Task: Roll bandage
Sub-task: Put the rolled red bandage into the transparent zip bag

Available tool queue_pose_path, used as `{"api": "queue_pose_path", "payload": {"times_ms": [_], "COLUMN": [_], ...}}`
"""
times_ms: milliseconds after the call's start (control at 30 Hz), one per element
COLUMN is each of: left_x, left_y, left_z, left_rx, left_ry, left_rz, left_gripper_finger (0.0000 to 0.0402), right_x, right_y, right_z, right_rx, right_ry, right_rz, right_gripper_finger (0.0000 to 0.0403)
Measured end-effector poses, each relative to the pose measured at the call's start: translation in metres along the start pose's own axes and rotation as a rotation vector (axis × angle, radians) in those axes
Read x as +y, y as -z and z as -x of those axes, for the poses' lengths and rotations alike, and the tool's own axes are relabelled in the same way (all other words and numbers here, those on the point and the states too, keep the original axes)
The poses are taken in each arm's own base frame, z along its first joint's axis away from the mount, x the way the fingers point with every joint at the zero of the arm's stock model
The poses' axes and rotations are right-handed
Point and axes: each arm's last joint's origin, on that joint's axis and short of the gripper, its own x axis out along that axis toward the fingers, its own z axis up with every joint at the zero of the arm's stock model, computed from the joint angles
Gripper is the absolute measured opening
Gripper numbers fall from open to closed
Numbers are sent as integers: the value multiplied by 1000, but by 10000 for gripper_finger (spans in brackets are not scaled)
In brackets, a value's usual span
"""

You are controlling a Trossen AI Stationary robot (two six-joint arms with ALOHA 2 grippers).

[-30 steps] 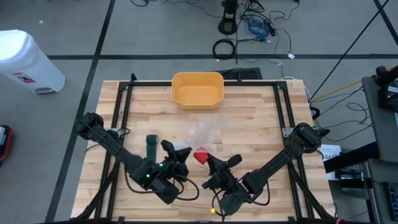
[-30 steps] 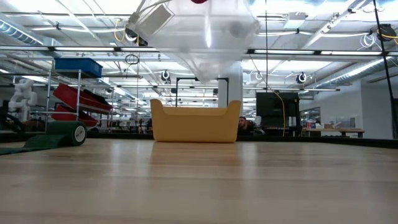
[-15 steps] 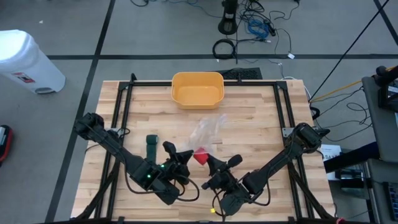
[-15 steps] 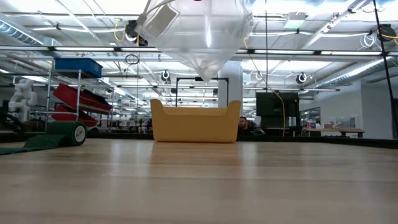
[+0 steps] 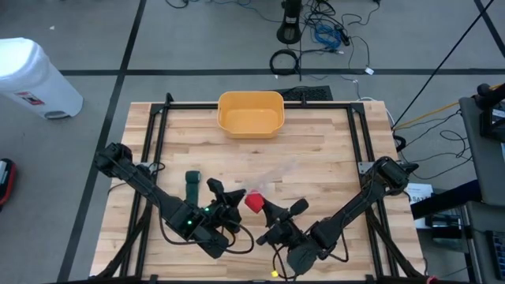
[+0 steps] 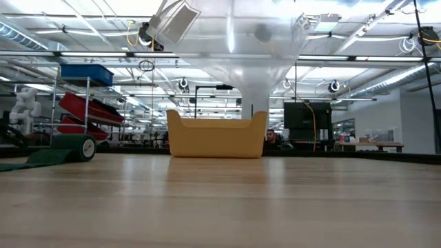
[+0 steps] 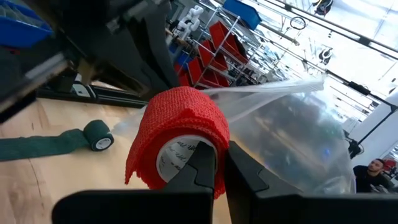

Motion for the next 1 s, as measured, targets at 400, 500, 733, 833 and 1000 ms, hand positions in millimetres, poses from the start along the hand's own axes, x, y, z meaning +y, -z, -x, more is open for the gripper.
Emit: {"api": "queue_pose_path", "payload": {"times_ms": [400,500,733,833,1000], "left_x": [0,0,3,3,2], "left_y": [0,1,1,1,1], "left_z": [0,-1,-6,-6,-6], "left_rx": [2,7,17,17,19], "left_ry": [-1,-3,-13,-13,16], "left_rz": [-2,-10,-4,-4,-2], "left_gripper_finger": [4,4,4,4,4], "right_x": [-3,-4,-8,-8,-8], "right_y": [-9,-12,-20,-21,-21], "right_z": [7,13,31,33,23], "right_rx": [-7,-14,-34,-36,-28], "right_ry": [-13,-26,-64,-68,-52], "right_rz": [5,-5,-18,-6,-13], "right_gripper_finger": [6,6,6,6,6]}}
